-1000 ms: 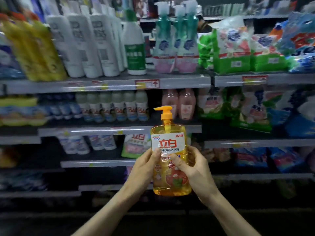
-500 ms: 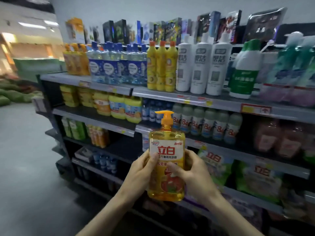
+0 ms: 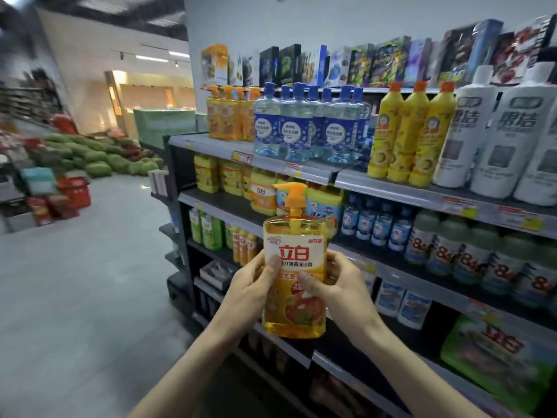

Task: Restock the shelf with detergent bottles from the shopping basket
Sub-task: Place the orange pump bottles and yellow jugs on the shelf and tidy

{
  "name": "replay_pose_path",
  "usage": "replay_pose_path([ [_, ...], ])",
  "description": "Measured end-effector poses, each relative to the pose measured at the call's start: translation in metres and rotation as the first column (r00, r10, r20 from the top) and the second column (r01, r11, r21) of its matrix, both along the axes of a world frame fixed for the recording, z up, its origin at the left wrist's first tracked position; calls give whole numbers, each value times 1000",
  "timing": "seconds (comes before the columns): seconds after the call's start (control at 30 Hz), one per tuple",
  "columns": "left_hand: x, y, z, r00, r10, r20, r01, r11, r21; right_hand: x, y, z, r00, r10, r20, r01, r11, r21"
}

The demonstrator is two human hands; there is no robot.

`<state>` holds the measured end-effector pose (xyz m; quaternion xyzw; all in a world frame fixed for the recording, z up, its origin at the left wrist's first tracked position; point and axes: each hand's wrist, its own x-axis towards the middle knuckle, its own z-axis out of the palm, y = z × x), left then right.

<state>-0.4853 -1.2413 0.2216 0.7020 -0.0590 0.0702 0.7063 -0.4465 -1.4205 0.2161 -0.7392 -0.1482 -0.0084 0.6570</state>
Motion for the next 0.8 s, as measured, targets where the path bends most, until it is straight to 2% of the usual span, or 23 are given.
replay_pose_path([
  [0.33,123,83,22,971,234,40,-233,972,-22,152,99,24,985,126,121,-125,992,-15],
  [0.8,315,192,76,931,334,147,-335,942,-18,350,216,80,948,189,255,-201,980,19],
])
